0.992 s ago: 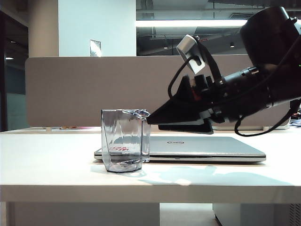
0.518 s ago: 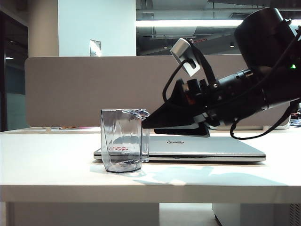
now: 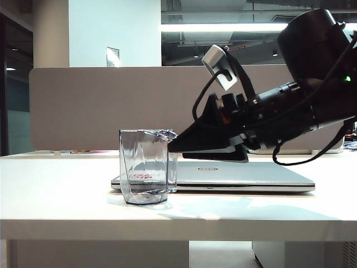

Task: Pick up the water cup and place it on the right side of the laptop.

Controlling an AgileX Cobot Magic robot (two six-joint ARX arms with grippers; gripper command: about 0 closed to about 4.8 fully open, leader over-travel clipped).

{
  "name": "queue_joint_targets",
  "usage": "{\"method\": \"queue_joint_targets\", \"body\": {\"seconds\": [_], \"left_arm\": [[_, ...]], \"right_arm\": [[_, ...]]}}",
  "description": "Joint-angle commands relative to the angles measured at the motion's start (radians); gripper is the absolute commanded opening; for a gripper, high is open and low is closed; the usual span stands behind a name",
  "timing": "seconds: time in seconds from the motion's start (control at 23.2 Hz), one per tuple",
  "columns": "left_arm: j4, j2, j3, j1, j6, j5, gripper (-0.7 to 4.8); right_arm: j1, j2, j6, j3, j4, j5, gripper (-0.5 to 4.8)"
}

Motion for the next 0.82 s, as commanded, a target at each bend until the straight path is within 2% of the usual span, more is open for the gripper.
{"method": "queue_joint_targets", "body": {"seconds": [0.04,0.17,0.35,0.43,0.47,0.52,0.56,0.65,0.69,0.82], "left_arm": [[0.002,0.101,0.072,-0.002,0.002,0.003,-0.06],[0.004,0.277,0.165,-0.002,0.061,0.005,-0.06],[0.046,0.386,0.206,-0.002,0.064,0.008,-0.06],[0.068,0.478,0.227,-0.003,0.065,0.068,-0.06],[0.079,0.546,0.231,-0.003,0.065,0.145,-0.06],[0.085,0.574,0.232,-0.005,0.065,0.182,-0.06],[0.093,0.626,0.232,-0.025,0.065,0.231,-0.06],[0.097,0.696,0.232,-0.110,0.065,0.217,-0.06],[0.102,0.716,0.232,-0.143,0.066,0.202,-0.06],[0.169,0.828,0.233,-0.347,0.123,0.097,-0.06]], "right_arm": [[0.001,-0.004,-0.003,0.005,0.011,-0.002,2.43],[0.002,-0.004,0.002,0.005,0.013,-0.002,2.42],[0.002,-0.004,0.001,0.005,0.019,-0.001,2.42],[0.002,-0.004,0.001,0.005,0.018,-0.002,2.43],[0.002,-0.004,0.001,0.005,0.017,-0.001,2.43],[0.001,-0.004,0.001,0.005,0.018,-0.001,2.43],[0.001,-0.004,0.001,0.005,0.017,0.002,2.42],[-0.001,-0.004,0.001,0.005,0.010,0.002,2.43],[-0.002,-0.004,0.001,0.005,0.005,0.002,2.43],[-0.004,-0.004,0.001,0.005,0.002,0.002,2.43]]}}
